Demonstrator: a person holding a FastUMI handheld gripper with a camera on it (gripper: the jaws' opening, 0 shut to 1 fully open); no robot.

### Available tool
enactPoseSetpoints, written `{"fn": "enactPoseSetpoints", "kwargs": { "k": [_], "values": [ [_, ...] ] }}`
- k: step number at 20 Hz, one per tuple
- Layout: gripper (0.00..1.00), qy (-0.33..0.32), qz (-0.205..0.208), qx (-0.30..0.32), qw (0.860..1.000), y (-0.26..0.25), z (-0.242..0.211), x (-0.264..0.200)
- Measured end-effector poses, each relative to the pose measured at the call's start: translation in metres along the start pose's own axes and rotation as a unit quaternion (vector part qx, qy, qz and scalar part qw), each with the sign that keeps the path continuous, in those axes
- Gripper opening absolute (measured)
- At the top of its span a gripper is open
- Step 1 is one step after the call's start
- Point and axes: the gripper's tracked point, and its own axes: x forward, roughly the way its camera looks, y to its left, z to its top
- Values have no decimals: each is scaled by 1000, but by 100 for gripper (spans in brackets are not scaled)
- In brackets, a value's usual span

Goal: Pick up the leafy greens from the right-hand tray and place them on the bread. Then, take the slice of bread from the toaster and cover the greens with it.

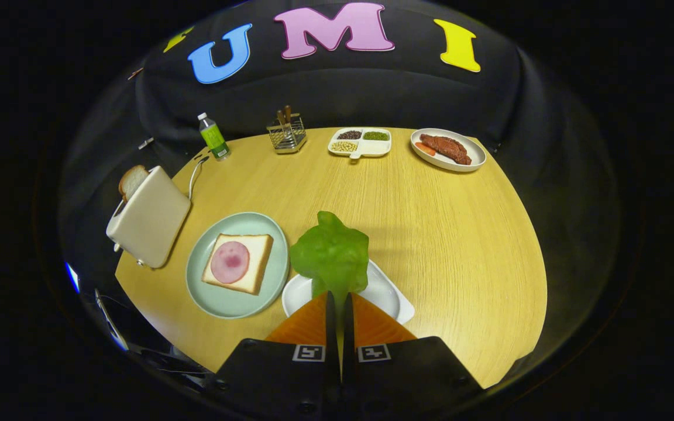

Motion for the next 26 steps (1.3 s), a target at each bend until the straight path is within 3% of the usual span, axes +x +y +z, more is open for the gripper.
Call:
{"fn": "enactPoseSetpoints", "kwargs": {
  "k": [7,17,25,26],
  "values": [
    [6,-16,20,-6,1000,62,32,-16],
    [5,18,59,-41,997,148,25,15],
    [15,48,48,-59,996,166,15,46],
    [21,49,45,-63,996,167,15,48]
  ]
}}
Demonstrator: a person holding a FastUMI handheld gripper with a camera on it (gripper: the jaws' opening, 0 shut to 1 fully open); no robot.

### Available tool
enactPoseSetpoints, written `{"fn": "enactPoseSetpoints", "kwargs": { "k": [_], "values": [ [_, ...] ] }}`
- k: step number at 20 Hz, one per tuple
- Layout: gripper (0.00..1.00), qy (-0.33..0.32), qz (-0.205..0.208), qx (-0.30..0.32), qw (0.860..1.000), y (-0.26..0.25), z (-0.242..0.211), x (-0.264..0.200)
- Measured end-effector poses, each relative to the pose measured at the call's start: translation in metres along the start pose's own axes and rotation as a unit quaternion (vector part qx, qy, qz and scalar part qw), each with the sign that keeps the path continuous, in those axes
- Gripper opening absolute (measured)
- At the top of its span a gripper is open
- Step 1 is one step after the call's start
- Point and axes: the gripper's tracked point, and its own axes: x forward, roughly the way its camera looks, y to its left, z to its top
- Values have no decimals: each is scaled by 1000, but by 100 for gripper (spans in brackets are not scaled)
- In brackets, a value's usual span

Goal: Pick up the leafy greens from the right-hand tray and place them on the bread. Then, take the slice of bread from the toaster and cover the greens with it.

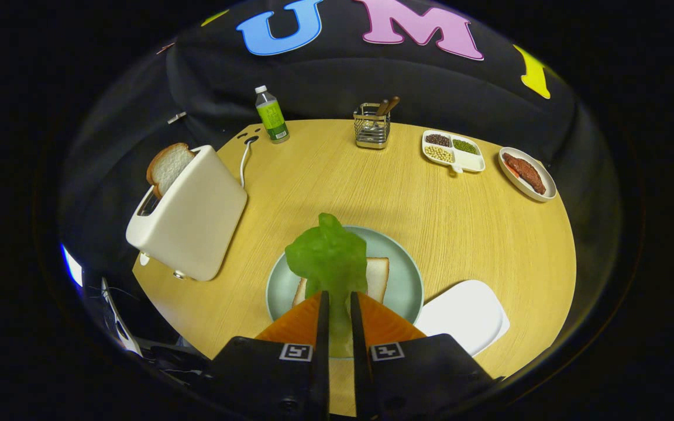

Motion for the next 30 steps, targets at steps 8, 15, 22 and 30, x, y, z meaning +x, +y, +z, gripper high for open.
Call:
{"fn": "enactPoseSetpoints", "kwargs": {
  "k": [8,15,22,30],
  "values": [
    [100,-20,-32,-25,999,2,4,6],
    [100,-107,-23,-93,990,52,30,-16],
    [98,-150,31,-164,975,135,56,-32],
    [98,-171,74,-195,963,213,92,-28]
  ]
}}
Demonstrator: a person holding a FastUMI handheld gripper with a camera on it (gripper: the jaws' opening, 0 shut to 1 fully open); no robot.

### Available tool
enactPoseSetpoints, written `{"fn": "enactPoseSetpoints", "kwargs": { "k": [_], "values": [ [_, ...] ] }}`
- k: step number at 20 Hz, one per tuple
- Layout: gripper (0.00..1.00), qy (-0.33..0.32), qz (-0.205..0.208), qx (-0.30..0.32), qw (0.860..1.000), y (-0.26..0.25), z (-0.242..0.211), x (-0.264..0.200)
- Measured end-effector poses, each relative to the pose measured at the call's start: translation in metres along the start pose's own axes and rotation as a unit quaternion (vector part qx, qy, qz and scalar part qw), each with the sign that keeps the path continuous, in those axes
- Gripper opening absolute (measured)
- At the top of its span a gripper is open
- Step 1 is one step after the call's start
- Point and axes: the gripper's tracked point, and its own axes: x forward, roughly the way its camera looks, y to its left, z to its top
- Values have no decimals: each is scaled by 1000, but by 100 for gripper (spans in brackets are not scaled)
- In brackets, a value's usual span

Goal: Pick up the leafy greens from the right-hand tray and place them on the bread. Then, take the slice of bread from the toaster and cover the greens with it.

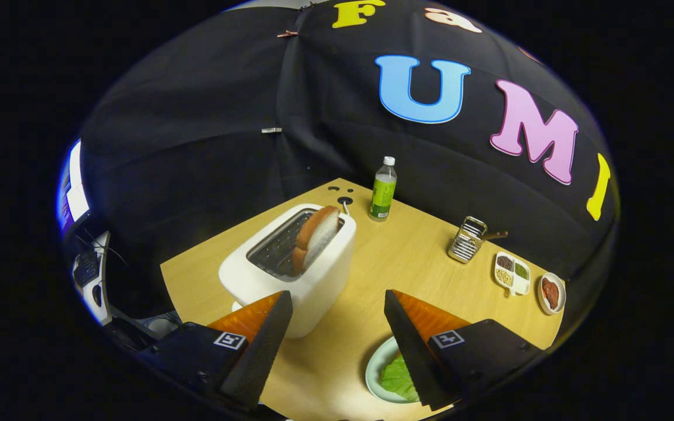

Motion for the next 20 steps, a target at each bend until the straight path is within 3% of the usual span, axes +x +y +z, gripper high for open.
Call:
{"fn": "enactPoseSetpoints", "kwargs": {
  "k": [8,12,19,20],
  "values": [
    [98,-10,8,-6,1000,28,34,42],
    [98,1,-6,25,1000,31,39,66],
    [98,15,-27,28,999,32,40,101],
    [92,20,-30,27,999,33,39,106]
  ]
}}
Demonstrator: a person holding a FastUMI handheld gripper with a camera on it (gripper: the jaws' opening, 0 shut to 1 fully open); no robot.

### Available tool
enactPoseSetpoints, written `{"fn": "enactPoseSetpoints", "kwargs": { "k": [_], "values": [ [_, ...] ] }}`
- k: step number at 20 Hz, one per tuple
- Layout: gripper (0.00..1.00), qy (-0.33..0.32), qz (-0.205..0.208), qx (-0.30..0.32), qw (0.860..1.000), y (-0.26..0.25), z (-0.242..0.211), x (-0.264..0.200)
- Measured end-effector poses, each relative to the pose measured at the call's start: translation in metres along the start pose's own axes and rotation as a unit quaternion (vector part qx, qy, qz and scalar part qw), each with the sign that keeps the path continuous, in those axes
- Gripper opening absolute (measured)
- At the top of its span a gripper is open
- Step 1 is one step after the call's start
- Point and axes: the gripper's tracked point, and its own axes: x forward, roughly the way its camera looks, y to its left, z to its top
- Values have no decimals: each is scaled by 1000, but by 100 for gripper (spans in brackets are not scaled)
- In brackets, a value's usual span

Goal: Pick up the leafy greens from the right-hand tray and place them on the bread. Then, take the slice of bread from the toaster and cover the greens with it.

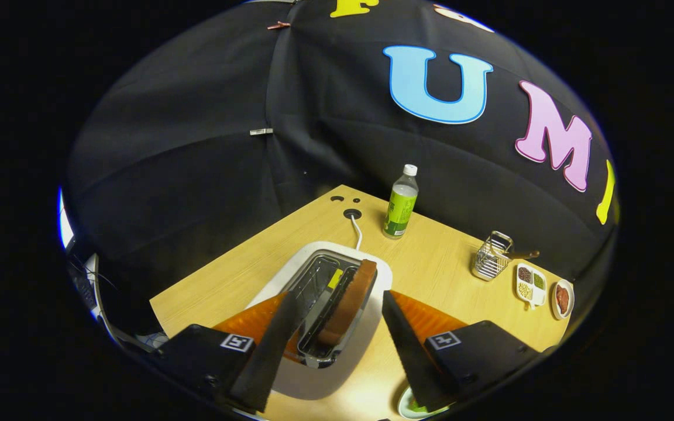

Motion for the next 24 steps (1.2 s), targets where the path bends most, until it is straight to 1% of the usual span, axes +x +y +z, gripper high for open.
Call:
{"fn": "enactPoseSetpoints", "kwargs": {
  "k": [1,2,5,6,9,10,11,12,13,14,15,17,19,24],
  "values": [
    [86,5,-2,2,1000,1,-1,2],
    [74,8,-4,4,1000,4,-2,6],
    [64,15,-10,10,1000,8,-2,10],
    [57,17,-10,12,1000,10,-3,11],
    [41,35,-21,16,999,10,-11,12],
    [30,39,-22,18,999,10,-13,12],
    [28,39,-26,18,999,7,-10,12],
    [21,38,-26,20,999,6,-10,13],
    [21,40,-23,24,999,7,-10,14],
    [18,40,-19,26,999,8,-10,12],
    [18,40,-18,28,999,6,-8,11],
    [14,33,-9,35,999,7,-5,8],
    [12,27,-2,37,999,7,1,5],
    [12,4,16,53,998,1,20,-20]
  ]
}}
